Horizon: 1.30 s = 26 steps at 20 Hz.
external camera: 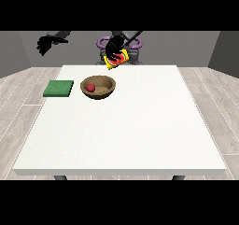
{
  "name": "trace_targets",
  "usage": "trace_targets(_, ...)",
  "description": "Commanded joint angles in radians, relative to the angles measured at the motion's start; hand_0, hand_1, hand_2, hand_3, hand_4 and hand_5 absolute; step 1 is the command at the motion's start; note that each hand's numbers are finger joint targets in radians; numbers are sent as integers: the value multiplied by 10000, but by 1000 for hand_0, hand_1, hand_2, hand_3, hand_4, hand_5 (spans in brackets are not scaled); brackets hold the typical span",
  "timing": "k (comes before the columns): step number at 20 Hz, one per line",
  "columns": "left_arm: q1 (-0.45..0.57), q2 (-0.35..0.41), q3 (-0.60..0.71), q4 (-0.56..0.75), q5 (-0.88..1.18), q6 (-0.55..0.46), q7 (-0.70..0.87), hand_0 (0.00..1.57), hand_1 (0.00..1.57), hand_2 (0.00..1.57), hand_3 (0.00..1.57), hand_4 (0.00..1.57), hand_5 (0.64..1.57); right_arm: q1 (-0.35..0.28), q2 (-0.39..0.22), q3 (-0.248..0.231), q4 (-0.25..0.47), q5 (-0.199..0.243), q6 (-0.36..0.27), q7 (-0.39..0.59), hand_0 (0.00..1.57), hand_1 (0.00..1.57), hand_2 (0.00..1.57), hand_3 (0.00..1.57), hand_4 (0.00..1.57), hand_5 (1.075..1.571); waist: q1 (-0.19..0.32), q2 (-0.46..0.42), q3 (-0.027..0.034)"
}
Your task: Pick the cup and pour the ball into the bowl, then pick the bowl and place it on the pad
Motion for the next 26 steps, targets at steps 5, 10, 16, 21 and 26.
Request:
trace_targets(5, 627, 233, 3620, -1500, 3070, 2039, 753, 1306, 1306, 1571, 1571, 1571, 1069, 75, 48, -251, 2, -119, -481, 272, 0, 0, 0, 0, 0, 1569, 1057, 6, -98)
trace_targets(10, 2093, -256, 5822, -2660, 5982, 3736, -115, 1023, 1023, 1257, 941, 1391, 1300, 194, 593, -249, -157, -163, -1030, 361, 0, 0, 0, 0, 225, 1565, 1641, 348, -149)
trace_targets(16, 3863, -464, 7007, -4639, 10865, 4566, -1785, 0, 0, 0, 0, 0, 1550, -789, 1040, 43, -544, -50, -1494, 332, 0, 0, 0, 0, 303, 1568, 1231, 1945, -241)
trace_targets(21, 4697, -470, 6544, -6224, 14096, 3308, -4112, 0, 0, 0, 0, 0, 1564, -1732, 2168, 432, -700, 515, -3236, 405, 0, 0, 0, 0, 201, 1571, 2028, 2500, -93)
trace_targets(26, 5381, -199, 7232, -6393, 15057, 1139, -5640, 0, 0, 0, 0, 0, 1564, -1884, 2578, 82, -440, 501, -4457, 417, 0, 0, 0, 0, 319, 1570, 2814, 2623, -17)
